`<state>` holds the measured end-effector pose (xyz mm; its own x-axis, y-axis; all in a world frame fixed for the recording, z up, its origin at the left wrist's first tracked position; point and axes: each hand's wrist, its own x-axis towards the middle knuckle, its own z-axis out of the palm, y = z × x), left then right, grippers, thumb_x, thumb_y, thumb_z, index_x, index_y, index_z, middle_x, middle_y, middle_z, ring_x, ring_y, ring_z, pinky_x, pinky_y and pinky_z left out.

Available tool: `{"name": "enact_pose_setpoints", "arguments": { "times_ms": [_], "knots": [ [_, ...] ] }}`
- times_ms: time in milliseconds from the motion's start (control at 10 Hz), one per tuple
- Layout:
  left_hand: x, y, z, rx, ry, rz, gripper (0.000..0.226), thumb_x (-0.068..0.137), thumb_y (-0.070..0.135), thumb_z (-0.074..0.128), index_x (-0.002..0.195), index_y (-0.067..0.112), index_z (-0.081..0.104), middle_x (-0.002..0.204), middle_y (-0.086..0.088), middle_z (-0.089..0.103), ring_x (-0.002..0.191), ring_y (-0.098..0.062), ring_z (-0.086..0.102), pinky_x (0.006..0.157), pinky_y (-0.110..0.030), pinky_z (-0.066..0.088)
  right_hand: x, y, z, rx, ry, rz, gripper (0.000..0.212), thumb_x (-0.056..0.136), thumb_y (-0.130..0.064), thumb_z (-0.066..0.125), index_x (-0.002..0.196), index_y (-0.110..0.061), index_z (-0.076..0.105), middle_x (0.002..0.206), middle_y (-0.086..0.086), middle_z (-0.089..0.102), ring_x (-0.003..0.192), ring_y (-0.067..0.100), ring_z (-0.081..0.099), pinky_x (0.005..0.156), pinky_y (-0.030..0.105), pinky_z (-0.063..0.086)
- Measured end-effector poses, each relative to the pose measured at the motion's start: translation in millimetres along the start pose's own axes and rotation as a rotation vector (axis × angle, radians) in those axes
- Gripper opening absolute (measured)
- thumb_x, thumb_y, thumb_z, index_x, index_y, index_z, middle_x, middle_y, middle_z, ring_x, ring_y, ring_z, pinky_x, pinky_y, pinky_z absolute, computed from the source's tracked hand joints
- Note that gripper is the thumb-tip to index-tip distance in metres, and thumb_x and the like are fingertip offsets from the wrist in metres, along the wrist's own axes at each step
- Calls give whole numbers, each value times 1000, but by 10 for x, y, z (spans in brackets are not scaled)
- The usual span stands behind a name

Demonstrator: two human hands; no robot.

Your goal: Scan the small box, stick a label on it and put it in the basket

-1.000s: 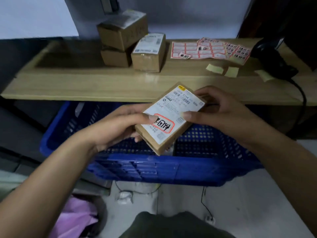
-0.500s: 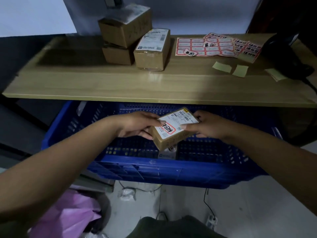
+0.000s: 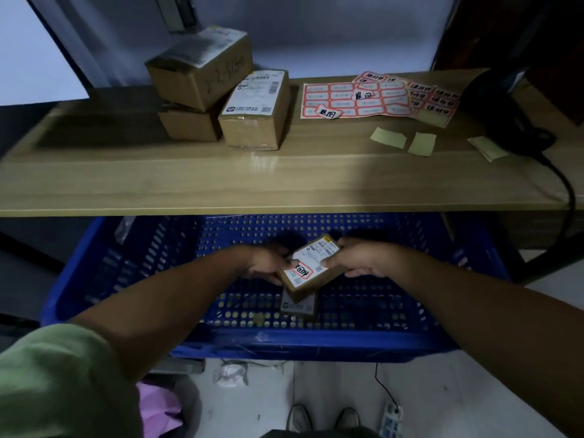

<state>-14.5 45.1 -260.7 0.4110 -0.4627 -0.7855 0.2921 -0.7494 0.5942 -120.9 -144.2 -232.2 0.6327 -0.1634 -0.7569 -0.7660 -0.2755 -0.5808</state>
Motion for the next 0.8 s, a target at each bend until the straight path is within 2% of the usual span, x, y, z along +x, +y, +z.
{"name": "enact_pose_setpoints", "arguments": {
  "times_ms": [100,200,300,400,500,600,700,800],
  "knots": [
    [18,5,-8,43,-12,-21,53,108,19,56,157,3,41,131,-11,74,119,-24,67,105,-40,57,28,35,-21,-7,-10,11,46,99,-18,71,141,-13,53,126,3,66,135,24,59,117,43,46],
    [36,30,6,103,15,-1,53,108,17,56,157,2,40,143,-20,68,129,-29,65,106,-43,56,73,52,-46,20,-2,9,54,98,-18,72,145,-11,48,130,6,68,131,23,60,115,43,47],
    [47,27,27,266,88,29,56,108,21,57,158,0,42,148,-19,64,136,-34,61,114,-47,50,59,28,-49,16,34,-33,65,100,-18,69,156,-10,37,121,5,64,117,19,58,113,41,48],
    [-66,107,28,526,175,98,54,108,32,56,157,8,49,151,-15,61,135,-32,60,108,-39,52,-72,-34,-79,-162,42,-112,63,101,-23,67,156,-11,39,123,5,63,110,20,57,103,40,54],
    [-333,270,18,664,168,167,49,108,30,55,153,10,53,145,-11,63,126,-29,62,95,-30,51,-351,-127,-152,-350,3,-243,50,99,-32,68,143,-13,54,132,13,71,96,19,60,77,33,51],
    [-669,359,-8,787,140,253,55,109,31,55,159,12,46,159,-9,55,141,-25,56,110,-27,42,-912,-195,-244,-537,-67,-358,55,97,-44,67,147,-24,56,139,1,68,114,15,67,97,32,54],
    [-1204,408,41,748,142,380,54,107,40,57,157,22,50,148,-2,66,132,-15,62,112,-25,45,-1769,-285,-404,-473,-64,-522,45,94,-53,68,138,-44,63,131,-18,71,115,2,70,105,30,54],
    [-1722,97,275,530,316,672,38,103,41,61,141,39,65,130,22,70,121,3,66,106,-14,47,-2732,-359,-471,-283,63,-705,35,83,-59,70,116,-51,74,110,-22,79,99,-2,74,89,17,57]
  ]
}}
